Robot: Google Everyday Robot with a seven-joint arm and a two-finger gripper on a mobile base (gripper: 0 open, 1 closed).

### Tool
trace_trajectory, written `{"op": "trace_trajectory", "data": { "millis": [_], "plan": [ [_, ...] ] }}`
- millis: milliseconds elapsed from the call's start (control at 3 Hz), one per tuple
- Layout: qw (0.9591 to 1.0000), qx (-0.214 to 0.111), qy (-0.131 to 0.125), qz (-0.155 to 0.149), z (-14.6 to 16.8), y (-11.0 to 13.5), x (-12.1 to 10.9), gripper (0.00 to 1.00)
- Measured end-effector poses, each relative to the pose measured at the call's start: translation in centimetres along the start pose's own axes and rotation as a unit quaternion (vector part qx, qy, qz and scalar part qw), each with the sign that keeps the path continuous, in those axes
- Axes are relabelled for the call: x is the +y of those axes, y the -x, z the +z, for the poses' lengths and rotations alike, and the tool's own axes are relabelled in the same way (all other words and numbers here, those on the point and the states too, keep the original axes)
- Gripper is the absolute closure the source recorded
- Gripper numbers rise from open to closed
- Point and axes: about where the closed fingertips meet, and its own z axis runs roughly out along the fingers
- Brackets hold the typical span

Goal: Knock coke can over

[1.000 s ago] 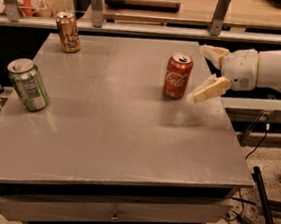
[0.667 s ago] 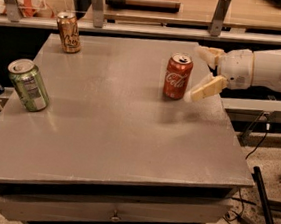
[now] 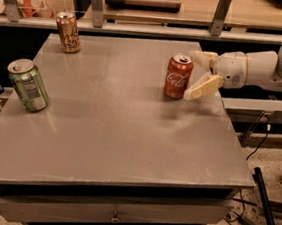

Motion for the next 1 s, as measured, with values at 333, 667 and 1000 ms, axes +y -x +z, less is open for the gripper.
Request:
{"op": "trace_trajectory", "data": {
  "millis": [333, 667, 1000],
  "plan": [
    [0.9998, -0.007, 0.011, 0.017, 0.15, -0.53, -0.37, 0.00],
    [0.9993, -0.016, 0.020, 0.026, 0.36, -0.74, -0.46, 0.00],
    [0.9991, -0.025, 0.020, 0.027, 0.41, -0.69, -0.32, 0.00]
  ]
}}
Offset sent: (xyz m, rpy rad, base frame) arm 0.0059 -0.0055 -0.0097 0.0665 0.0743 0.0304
